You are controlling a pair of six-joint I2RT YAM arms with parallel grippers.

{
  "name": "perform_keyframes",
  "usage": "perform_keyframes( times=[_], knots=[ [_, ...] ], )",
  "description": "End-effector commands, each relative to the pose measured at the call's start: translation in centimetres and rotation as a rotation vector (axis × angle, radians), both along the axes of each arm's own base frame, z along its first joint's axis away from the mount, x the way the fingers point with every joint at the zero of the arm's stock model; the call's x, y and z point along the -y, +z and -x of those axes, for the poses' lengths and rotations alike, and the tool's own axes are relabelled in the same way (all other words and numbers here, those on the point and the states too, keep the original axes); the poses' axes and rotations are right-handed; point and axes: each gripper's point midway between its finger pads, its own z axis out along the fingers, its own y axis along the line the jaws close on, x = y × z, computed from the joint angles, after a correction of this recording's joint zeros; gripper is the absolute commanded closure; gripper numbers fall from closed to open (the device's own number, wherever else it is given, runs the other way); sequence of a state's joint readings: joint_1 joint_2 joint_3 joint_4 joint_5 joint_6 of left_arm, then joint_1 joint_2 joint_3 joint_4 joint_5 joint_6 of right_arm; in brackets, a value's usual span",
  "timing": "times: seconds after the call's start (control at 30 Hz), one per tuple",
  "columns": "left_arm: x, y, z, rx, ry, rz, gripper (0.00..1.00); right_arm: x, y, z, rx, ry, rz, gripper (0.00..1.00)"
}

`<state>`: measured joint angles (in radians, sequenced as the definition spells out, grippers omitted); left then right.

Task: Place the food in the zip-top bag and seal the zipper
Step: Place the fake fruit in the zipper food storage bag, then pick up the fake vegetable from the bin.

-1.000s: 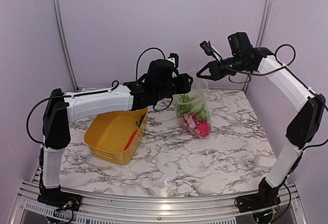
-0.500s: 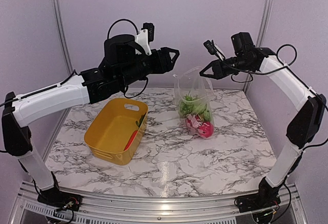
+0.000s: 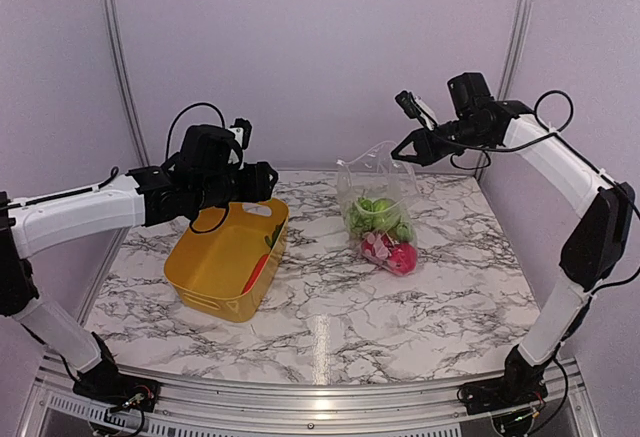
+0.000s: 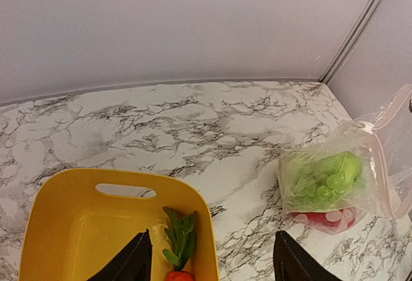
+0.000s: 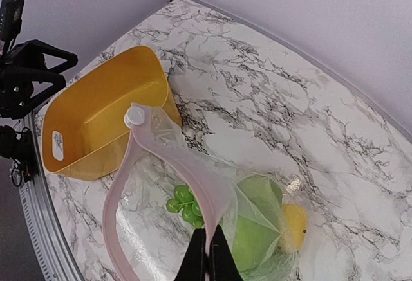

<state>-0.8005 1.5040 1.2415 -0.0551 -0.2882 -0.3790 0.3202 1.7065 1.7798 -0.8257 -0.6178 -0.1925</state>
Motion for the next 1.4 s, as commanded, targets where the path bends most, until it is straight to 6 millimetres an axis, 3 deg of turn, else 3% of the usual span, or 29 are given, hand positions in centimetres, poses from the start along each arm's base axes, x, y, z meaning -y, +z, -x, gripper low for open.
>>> perform_keyframes(
  times=[0.0, 0.27, 0.43, 0.73, 1.07, 1.37],
  knots=[
    [-1.8, -3.5, 0.5, -0.139, 0.011, -0.019, 0.33, 0.7, 0.8, 0.2, 0.055, -0.016, 0.019, 1.0],
    [-1.0, -10.9, 0.0, -0.373, -0.04, -0.099, 0.3, 0.9, 0.6, 0.1, 0.06, -0.019, 0.031, 1.0],
    [-1.2, -14.2, -0.6, -0.468, -0.018, -0.127, 0.29, 0.8, 0.5, 0.2, 0.059, -0.015, 0.032, 1.0],
    [-1.3, -16.8, -0.9, -0.538, -0.023, -0.128, 0.31, 0.9, 0.2, 0.2, 0.056, -0.013, 0.033, 1.0],
    [-1.5, -20.9, 1.5, -0.666, -0.105, -0.219, 0.28, 0.6, 0.2, 0.1, 0.051, -0.005, 0.027, 1.0],
    [-2.1, -24.0, 1.3, -0.695, -0.093, -0.307, 0.31, 0.6, 0.2, 0.1, 0.049, -0.003, 0.023, 1.0]
  ],
)
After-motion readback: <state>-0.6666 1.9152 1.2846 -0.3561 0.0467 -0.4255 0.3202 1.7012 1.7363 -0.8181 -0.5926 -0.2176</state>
